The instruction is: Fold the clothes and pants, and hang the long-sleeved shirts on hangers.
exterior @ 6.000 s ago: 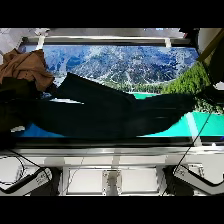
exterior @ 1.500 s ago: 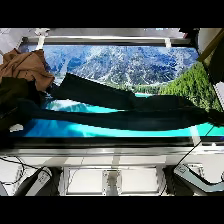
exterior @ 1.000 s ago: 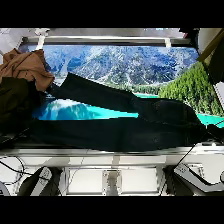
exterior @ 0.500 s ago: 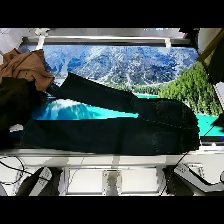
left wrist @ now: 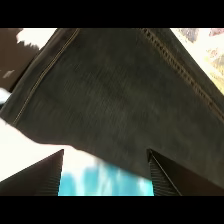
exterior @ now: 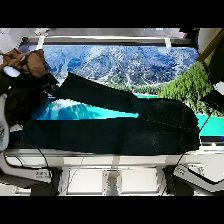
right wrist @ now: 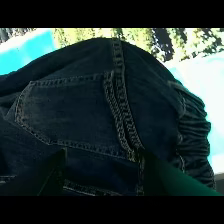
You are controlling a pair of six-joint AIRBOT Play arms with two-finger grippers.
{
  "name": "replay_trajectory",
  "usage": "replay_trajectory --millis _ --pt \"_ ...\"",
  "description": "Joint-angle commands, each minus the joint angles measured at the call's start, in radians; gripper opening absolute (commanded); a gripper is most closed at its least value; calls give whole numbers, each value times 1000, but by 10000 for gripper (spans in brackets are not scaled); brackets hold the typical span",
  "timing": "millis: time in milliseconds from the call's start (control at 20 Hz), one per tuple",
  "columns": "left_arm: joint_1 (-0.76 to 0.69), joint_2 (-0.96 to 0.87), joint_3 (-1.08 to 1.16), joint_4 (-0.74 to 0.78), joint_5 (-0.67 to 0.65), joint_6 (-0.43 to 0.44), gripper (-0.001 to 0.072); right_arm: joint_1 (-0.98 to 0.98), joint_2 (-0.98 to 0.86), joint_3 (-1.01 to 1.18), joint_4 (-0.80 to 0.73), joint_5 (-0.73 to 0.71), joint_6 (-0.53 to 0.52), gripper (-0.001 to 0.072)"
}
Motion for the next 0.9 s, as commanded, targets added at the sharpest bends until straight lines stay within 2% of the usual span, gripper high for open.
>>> replay_trajectory --millis 0,250,500,550,600,700,850 --pt "-51 -200 202 -1 0 -33 583 48 -31 1 24 -14 2 492" --pt "-68 -363 429 5 3 -44 555 228 -103 1 44 -46 -23 492" --pt "-115 -498 607 219 12 -47 529 389 -193 2 40 -143 -20 492" --pt "-128 -509 611 276 32 -47 493 410 -204 2 40 -151 -20 492" --pt "-140 -520 611 315 52 -45 492 427 -213 2 40 -154 -20 492" --pt "-164 -536 612 310 91 -2 493 453 -221 2 41 -154 -20 492" --pt "-215 -550 612 335 209 13 484 461 -221 2 43 -154 -19 492"
